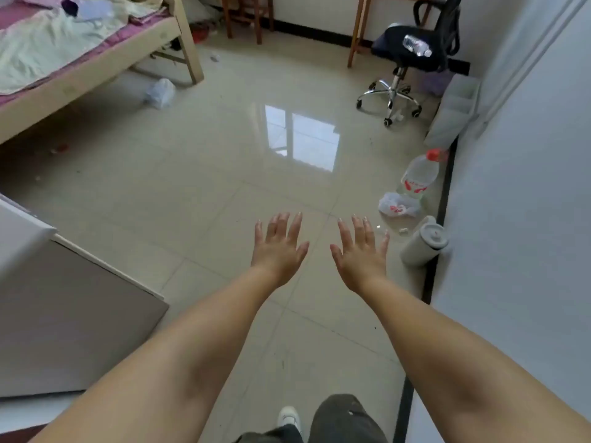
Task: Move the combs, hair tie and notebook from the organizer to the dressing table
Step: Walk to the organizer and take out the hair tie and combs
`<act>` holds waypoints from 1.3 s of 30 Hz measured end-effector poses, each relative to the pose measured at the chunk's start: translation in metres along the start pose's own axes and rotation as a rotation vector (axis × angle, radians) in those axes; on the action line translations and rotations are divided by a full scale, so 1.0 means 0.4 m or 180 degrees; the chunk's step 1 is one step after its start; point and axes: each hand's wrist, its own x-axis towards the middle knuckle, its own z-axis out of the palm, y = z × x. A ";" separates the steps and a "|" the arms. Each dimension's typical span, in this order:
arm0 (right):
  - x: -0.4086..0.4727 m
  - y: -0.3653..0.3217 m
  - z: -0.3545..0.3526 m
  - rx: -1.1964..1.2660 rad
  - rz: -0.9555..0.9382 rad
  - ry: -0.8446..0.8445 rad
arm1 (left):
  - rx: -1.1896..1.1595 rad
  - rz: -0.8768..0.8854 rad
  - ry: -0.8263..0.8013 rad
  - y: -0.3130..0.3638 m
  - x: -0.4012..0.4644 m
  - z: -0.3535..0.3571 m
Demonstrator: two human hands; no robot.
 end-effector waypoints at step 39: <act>2.064 0.155 -0.282 0.0112 0.0645 -0.0331 | 0.0707 0.0597 -0.0516 -0.262 2.145 -0.260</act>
